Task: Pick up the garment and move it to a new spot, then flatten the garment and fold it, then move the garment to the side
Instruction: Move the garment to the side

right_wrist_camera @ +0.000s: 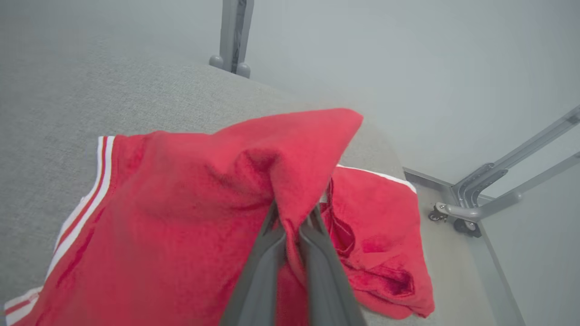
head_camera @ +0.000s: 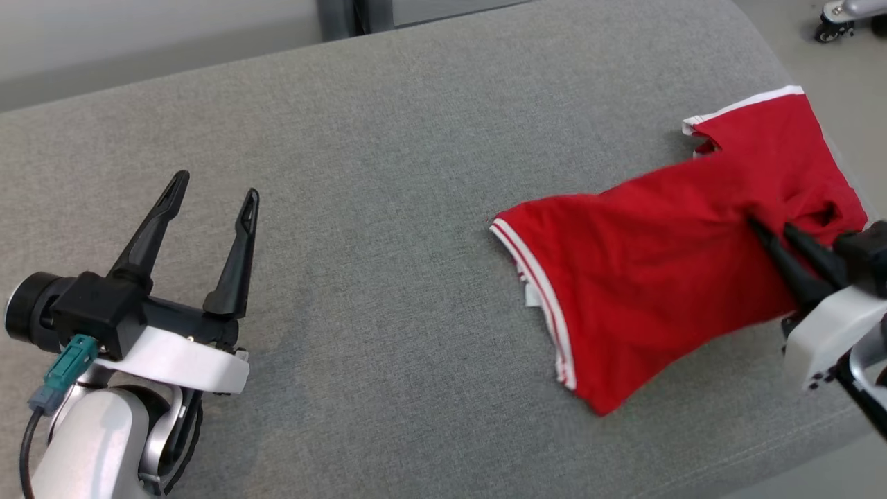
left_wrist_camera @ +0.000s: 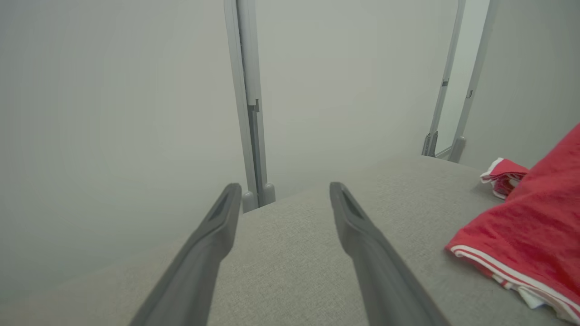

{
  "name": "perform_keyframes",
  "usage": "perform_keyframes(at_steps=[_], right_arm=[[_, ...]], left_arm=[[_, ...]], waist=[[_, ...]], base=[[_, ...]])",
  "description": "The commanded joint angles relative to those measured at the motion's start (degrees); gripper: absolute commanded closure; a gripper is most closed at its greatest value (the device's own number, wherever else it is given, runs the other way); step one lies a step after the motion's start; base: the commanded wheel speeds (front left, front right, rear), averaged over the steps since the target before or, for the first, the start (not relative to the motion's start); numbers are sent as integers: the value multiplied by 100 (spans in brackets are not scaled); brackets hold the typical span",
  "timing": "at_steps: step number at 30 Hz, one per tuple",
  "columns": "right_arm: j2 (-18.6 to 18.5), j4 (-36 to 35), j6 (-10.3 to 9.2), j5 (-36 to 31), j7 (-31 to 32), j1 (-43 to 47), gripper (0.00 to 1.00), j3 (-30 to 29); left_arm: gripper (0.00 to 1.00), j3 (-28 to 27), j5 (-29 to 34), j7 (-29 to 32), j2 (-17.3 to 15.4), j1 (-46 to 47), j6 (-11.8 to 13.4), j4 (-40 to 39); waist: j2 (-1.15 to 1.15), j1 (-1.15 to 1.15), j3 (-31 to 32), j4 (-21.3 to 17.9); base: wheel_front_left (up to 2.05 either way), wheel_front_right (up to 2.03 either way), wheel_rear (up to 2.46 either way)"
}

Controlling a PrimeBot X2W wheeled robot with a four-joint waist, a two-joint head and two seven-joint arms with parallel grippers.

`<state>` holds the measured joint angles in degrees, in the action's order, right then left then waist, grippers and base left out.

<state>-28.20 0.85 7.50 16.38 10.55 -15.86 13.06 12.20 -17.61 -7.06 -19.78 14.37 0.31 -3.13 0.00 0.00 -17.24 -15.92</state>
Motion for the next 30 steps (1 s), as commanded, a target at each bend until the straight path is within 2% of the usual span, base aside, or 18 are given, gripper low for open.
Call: perform_keyframes(at_steps=[1, 5, 14, 18, 21, 22, 23, 24, 30], right_arm=[[-175, 60, -2, -70, -133, -286, 100, -45], [-536, 346, -2, 21, -485, -921, 100, -88], [-1271, 1646, -2, 268, -828, -1965, 100, -323], [-1316, 2246, -2, 311, -850, -2219, 100, -408], [-1206, 2830, -2, 318, -984, -2382, 100, -459], [-1148, 2992, -2, 323, -1072, -2443, 76, -453], [-1101, 3181, -2, 332, -1135, -2499, 18, -468], [-1063, 3345, -2, 334, -1220, -2541, 0, -500], [-704, 4271, -2, 290, -1428, -2645, 0, -553]], left_arm=[[0, 26, 59, 38, -56, 140, -25, -51], [0, 99, 110, 129, -84, 362, -78, -161], [0, 261, 216, 235, -144, 833, -176, -314], [0, 299, 247, 255, -156, 938, -196, -327], [0, 310, 260, 282, -183, 1011, -203, -344], [0, 310, 264, 276, -195, 1019, -203, -348], [0, 311, 262, 280, -209, 1029, -204, -347], [0, 313, 267, 290, -217, 1052, -202, -349], [0, 330, 229, 269, -225, 1084, -191, -296]], waist=[[0, 0, -211, -105], [0, 0, -498, -105], [0, 0, -1076, 42], [0, 0, -1211, 96], [0, 0, -1325, 122], [0, 0, -1356, 125], [0, 0, -1382, 126], [0, 0, -1408, 127], [0, 0, -1383, 117]], base=[[0, 0, 0], [0, 0, 0], [0, 0, 0], [0, 0, 0], [0, 0, 0], [0, 0, 0], [0, 0, 0], [0, 0, 0], [0, 0, 0]])
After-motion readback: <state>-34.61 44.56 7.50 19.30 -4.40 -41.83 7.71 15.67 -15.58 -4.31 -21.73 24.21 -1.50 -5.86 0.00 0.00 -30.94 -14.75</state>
